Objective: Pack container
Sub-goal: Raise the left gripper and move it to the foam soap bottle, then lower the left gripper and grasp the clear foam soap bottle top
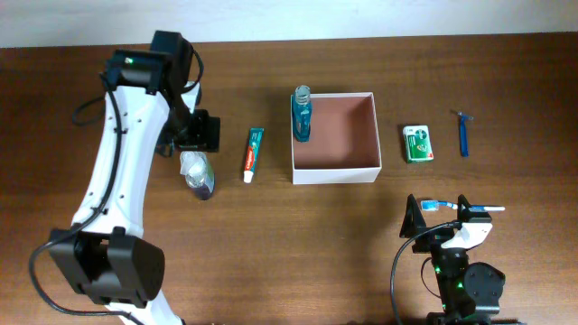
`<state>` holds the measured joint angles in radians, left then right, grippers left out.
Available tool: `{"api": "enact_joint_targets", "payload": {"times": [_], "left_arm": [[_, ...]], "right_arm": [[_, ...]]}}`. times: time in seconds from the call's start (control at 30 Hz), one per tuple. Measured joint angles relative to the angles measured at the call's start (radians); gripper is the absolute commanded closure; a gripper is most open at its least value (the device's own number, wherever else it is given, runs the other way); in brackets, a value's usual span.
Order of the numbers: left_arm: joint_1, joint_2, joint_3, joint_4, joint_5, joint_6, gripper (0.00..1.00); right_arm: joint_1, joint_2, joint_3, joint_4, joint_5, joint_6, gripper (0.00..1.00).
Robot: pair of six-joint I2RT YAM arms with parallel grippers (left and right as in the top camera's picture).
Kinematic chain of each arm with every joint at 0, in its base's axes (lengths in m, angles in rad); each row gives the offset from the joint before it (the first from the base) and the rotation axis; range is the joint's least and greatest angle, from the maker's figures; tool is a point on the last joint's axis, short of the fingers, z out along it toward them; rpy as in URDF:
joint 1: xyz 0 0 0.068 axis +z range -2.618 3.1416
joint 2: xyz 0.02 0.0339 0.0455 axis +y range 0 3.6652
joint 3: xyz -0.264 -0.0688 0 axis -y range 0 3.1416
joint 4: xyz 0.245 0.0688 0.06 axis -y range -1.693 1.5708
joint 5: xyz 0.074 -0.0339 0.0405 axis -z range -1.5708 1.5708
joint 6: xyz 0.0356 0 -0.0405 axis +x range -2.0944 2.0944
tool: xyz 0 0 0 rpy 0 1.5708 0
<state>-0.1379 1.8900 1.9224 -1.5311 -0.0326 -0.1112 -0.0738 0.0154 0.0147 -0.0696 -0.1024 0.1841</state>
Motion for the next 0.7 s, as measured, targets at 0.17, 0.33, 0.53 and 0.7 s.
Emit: {"api": "enact_joint_targets", "payload": {"times": [0.17, 0.33, 0.53, 0.7], "left_arm": [[0.004, 0.0, -0.106, 0.092, 0.0, -0.002, 0.07], [0.014, 0.0, -0.195, 0.138, 0.0, -0.002, 0.07], [0.014, 0.0, -0.267, 0.189, 0.0, -0.002, 0.07], [0.014, 0.0, -0.303, 0.224, 0.0, -0.002, 0.07]], "right_arm": [[0.0, 0.0, 0.0, 0.0, 0.0, 0.0, 0.02], [0.0, 0.0, 0.0, 0.0, 0.0, 0.0, 0.01], [0.0, 0.0, 0.0, 0.0, 0.0, 0.0, 0.01], [0.0, 0.0, 0.0, 0.0, 0.0, 0.0, 0.01]]}}
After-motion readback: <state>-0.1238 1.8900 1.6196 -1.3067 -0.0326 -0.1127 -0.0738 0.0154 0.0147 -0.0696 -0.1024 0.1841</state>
